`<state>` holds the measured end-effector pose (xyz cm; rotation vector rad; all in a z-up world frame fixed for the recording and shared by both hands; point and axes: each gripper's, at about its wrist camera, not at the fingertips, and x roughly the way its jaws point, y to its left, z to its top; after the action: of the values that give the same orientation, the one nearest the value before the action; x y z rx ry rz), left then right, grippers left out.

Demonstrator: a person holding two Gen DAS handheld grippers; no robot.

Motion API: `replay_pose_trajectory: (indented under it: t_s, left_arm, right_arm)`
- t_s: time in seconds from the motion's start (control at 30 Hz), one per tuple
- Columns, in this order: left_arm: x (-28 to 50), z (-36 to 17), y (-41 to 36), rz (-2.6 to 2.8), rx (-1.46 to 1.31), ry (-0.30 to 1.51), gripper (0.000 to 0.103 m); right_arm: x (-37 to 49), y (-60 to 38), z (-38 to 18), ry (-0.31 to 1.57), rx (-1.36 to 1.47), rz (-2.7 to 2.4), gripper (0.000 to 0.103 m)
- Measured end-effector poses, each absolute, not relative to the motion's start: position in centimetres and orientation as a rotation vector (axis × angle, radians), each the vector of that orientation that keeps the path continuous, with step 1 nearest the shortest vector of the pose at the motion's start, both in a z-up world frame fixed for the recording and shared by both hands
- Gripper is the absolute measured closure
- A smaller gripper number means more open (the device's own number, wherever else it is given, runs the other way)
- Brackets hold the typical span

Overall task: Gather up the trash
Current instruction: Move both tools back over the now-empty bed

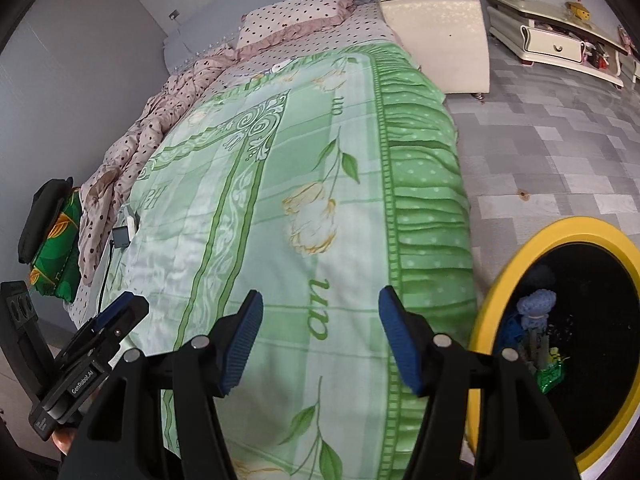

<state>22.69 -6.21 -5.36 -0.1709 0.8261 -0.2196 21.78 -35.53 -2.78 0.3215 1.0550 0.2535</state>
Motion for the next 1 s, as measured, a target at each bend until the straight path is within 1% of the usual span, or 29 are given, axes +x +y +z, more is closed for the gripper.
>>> replay_pose_trajectory:
  t_s: [0.17, 0.3, 0.47, 0.53, 0.57, 0.63, 0.7, 0.77, 0.83, 0.87, 0.93, 1.0]
  left_arm:
    - [22.6, -7.1, -1.9, -0.153, -0.201, 0.843, 0.048]
    - [22.3, -8.6, 1.0, -0.107, -0.235, 0.848, 0.048]
    - [22.1, -10.0, 3.3, -0.045, -0.244, 0.827, 0.040]
    - [21.9, -10.2, 3.9, -0.027, -0.230, 0.801, 0.033]
    - [21.8, -10.2, 4.1, -0.018, -0.221, 0.782, 0.030]
    - [21.5, -10.1, 4.7, -0.001, -0.213, 0.750, 0.022]
    - [21.3, -10.0, 5.3, 0.013, -0.228, 0.728, 0.019]
    - [21.2, -10.0, 5.9, 0.013, -0.250, 0.709, 0.016]
    - [20.8, -9.8, 6.1, 0.020, -0.249, 0.684, 0.012]
    - [20.6, -9.7, 6.0, 0.022, -0.239, 0.671, 0.012]
    - [20.2, -9.5, 5.8, 0.021, -0.217, 0.653, 0.011]
    - [19.8, -9.3, 5.5, 0.024, -0.197, 0.635, 0.011]
  right_arm:
    - [22.2, -31.5, -4.4, 1.085, 0.289, 0.299, 0.046]
    - [22.2, -29.5, -5.2, 1.071, 0.255, 0.297, 0.046]
    - [22.1, -28.1, -5.7, 1.020, 0.213, 0.248, 0.046]
    - [22.0, -27.7, -5.6, 0.988, 0.201, 0.238, 0.045]
    - [21.9, -27.6, -5.5, 0.970, 0.197, 0.234, 0.044]
    - [21.6, -27.6, -5.3, 0.932, 0.199, 0.218, 0.036]
    - [21.3, -27.6, -4.9, 0.898, 0.189, 0.205, 0.034]
    - [20.8, -27.5, -4.5, 0.853, 0.167, 0.193, 0.028]
    - [20.1, -27.4, -4.1, 0.808, 0.158, 0.183, 0.015]
    - [19.8, -27.4, -3.9, 0.787, 0.158, 0.178, 0.011]
    - [19.2, -27.5, -3.6, 0.745, 0.158, 0.169, 0.008]
    - [18.7, -27.6, -3.4, 0.701, 0.151, 0.144, 0.008]
